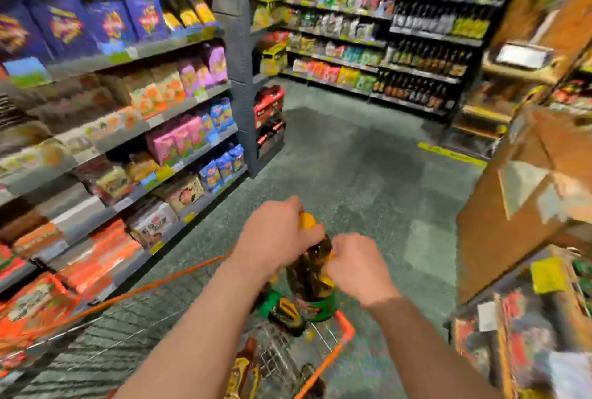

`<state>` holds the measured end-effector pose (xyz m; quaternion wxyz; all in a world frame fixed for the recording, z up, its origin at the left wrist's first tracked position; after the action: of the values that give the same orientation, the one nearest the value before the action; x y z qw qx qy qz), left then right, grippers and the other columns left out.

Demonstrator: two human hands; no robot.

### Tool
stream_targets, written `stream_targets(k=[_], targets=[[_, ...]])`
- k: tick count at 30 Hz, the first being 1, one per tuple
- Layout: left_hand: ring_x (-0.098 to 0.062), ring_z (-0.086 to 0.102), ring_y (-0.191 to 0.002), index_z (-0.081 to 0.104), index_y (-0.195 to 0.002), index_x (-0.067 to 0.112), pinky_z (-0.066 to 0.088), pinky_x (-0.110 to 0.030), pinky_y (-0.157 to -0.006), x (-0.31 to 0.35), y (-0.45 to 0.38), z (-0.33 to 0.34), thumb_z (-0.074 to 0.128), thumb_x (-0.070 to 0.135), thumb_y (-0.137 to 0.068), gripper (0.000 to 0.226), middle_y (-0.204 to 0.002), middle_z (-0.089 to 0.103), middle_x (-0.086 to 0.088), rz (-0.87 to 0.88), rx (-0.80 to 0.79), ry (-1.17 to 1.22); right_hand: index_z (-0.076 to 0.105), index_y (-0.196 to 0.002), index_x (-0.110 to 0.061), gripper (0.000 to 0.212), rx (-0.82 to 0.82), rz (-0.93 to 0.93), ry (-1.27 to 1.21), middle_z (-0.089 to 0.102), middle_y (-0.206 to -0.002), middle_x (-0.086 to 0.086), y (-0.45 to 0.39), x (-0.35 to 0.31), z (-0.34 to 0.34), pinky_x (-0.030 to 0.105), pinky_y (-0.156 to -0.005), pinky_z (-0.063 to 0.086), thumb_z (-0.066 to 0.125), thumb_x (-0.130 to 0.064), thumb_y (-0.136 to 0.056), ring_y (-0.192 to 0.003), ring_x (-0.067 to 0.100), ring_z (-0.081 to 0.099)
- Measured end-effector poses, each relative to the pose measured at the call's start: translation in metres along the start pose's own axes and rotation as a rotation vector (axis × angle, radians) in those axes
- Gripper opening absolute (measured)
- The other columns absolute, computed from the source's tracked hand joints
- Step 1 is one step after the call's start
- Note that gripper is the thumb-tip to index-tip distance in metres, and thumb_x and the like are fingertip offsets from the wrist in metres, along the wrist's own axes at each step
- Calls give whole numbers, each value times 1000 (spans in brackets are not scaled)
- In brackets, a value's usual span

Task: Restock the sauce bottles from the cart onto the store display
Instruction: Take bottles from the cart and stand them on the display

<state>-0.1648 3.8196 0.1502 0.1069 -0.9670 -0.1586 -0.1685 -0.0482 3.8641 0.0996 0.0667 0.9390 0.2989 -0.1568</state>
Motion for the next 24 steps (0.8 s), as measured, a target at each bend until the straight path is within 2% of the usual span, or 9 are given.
stream_targets(k=[2,3,6,12,17,19,22,24], targets=[[-33,60,-96,55,-92,18,41,-35,-68,39,-6,-14,60,60,-79,44,-94,66,-12,84,33,1,58,-69,-11,13,71,53,35,65,-82,16,14,18,-36,37,-64,43,54,-22,-74,-89,39,59],[-33,60,-95,55,-91,19,41,-35,-67,59,-7,-21,61,60,-78,44,-92,66,-11,133,46,13,54,-65,-11,12,108,83,38,61,-73,14,22,28,-53,36,-59,39,57,-18,-73,-83,39,59],[-34,60,-92,54,-87,17,40,-35,-64,120,-8,-35,61,61,-76,46,-87,66,-11,279,76,35,34,-54,-16,30,195,184,-1,38,-55,2,54,61,-96,30,-46,21,60,-10,-69,-64,29,43],[-31,60,-82,58,-85,15,41,-33,-59,235,7,-44,57,63,-80,48,-77,60,-6,541,105,82,33,-55,-13,37,321,382,11,35,-58,5,127,127,-165,34,-54,27,67,-9,-70,-62,24,37],[-26,55,-72,48,-76,20,35,-31,-54,323,33,-29,54,63,-83,44,-61,42,4,753,57,103,26,-59,-14,39,397,580,-3,27,-61,6,190,185,-190,34,-57,18,64,-4,-67,-60,22,26],[-25,55,-73,50,-77,19,37,-32,-54,356,43,-20,55,62,-83,44,-62,43,3,828,46,97,25,-62,-14,38,429,656,-30,24,-62,5,216,208,-197,35,-58,17,62,-3,-66,-60,20,22],[-26,60,-74,58,-84,18,42,-31,-54,403,58,-4,53,63,-84,45,-70,55,0,926,32,78,27,-64,-14,35,413,750,-24,27,-62,5,247,238,-205,35,-57,18,60,-4,-70,-61,21,24],[-25,53,-67,53,-79,17,40,-31,-52,432,68,6,52,63,-85,46,-64,49,1,977,18,58,26,-64,-17,38,390,836,-8,29,-63,4,268,260,-211,33,-54,20,60,-5,-74,-62,20,24]])
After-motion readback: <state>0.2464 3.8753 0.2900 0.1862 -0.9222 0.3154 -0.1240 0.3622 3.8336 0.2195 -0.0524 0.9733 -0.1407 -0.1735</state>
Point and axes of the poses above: each hand's wrist, its own y-axis away from the middle knuckle, its own z-axis out of the palm, x = y × z, the point moved 9 cm from there along -y, towards the middle knuckle
